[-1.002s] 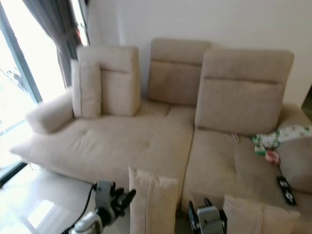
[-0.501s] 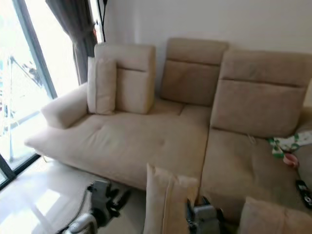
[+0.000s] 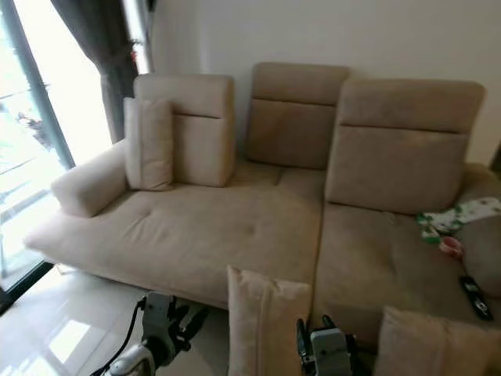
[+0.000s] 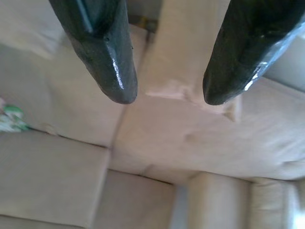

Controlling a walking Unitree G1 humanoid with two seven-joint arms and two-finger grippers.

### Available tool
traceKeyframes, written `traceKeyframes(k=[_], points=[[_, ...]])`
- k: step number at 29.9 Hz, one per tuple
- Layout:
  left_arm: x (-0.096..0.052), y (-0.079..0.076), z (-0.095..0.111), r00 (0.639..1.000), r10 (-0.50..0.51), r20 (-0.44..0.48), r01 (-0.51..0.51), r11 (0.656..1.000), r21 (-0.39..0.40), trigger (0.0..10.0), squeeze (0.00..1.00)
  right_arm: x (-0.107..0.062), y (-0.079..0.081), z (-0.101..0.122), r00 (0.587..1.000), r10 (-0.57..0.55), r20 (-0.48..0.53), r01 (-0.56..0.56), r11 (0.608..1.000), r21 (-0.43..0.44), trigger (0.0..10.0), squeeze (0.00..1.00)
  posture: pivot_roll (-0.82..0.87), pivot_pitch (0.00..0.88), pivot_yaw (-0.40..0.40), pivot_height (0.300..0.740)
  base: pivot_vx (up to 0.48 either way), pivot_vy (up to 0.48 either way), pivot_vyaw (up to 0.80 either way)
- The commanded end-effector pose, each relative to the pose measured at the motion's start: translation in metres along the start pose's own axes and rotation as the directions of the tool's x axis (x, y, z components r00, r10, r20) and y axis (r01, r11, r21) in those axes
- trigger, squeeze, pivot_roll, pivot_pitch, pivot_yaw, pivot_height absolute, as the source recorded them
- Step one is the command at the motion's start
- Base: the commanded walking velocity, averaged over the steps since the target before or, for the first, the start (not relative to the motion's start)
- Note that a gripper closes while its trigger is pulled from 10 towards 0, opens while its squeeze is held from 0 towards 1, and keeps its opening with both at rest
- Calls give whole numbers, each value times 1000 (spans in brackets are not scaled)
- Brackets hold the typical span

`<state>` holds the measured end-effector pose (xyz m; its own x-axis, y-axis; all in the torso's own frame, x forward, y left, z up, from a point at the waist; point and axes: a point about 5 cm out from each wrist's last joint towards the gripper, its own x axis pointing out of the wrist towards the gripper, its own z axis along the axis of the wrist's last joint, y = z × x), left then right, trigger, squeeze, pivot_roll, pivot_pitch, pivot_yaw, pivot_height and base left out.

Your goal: Move the pillow to the sofa from floor

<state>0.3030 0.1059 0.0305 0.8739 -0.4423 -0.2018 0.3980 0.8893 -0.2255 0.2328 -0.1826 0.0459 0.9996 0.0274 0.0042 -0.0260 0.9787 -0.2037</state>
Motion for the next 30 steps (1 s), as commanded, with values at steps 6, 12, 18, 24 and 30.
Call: traceKeyframes(k=[6,12,18,24,30], points=[[0,-1,-1,1000,-9,-9,9,1000,22,10000,0,-1,3,-3,1000,12,-16,-12,1000,-16,10000,0,-12,0,66,740,0,0,-121],[0,-3,-1,1000,-24,-1,24,1000,11,10000,0,-1,2,-2,1000,10,-8,-10,1000,-27,10000,0,-12,0,65,740,0,0,0],[-1,-3,2,999,-38,30,37,999,14,10000,0,-2,3,3,999,34,42,-31,996,-84,10000,0,-10,0,63,740,0,0,0],[0,-4,6,998,-37,48,36,999,19,10000,0,-2,1,5,998,24,55,-19,996,-88,10000,0,-11,0,62,740,0,0,0],[1,-6,7,997,-47,54,46,999,22,10000,0,-2,0,5,998,26,56,-20,995,-94,10000,0,-14,0,61,740,44,0,0]])
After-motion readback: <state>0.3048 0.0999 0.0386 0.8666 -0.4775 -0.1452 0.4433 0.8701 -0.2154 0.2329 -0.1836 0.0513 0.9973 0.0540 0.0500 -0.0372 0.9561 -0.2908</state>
